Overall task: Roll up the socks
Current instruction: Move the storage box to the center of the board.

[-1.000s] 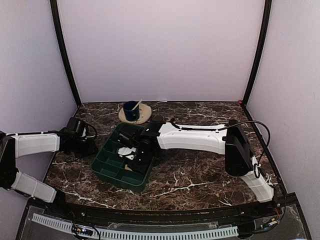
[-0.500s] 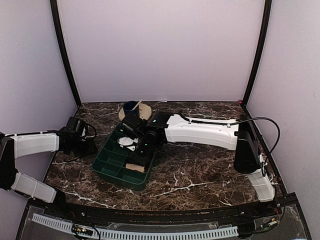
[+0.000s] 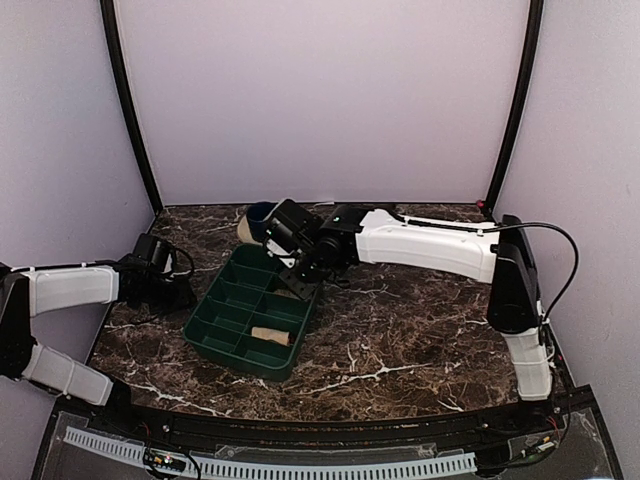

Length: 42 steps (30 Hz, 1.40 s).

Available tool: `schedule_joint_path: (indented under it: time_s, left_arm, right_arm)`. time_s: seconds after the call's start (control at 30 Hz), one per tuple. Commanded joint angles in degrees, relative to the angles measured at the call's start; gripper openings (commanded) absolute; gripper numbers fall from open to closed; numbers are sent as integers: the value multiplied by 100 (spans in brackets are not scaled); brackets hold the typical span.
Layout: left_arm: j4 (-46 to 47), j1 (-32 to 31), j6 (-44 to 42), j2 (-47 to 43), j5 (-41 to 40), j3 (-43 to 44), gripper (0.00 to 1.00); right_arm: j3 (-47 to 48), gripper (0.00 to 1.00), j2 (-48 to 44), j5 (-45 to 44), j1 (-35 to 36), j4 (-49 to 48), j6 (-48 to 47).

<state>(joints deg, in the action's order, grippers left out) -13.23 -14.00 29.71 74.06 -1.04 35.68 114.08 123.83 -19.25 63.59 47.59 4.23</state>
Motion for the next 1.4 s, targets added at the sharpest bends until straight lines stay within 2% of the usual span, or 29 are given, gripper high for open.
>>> schedule_joint_path:
  time_s: [0.0, 0.57, 1.07, 1.37]
  left_arm:
    - [162, -6, -88, 108, 125, 175, 42]
    - [510, -1, -83, 480, 501, 255, 40]
    - [746, -3, -65, 799, 882, 386, 39]
    - [1197, -14, -79, 1039, 1577, 368, 36]
  right_arm:
    - [-209, 44, -129, -436, -168, -141, 551]
    - [-699, 40, 68, 35, -685, -527, 1502]
    - [-1009, 35, 239, 552, -1077, -860, 1820]
    - [-1509, 8, 196, 834, -1314, -1116, 1999]
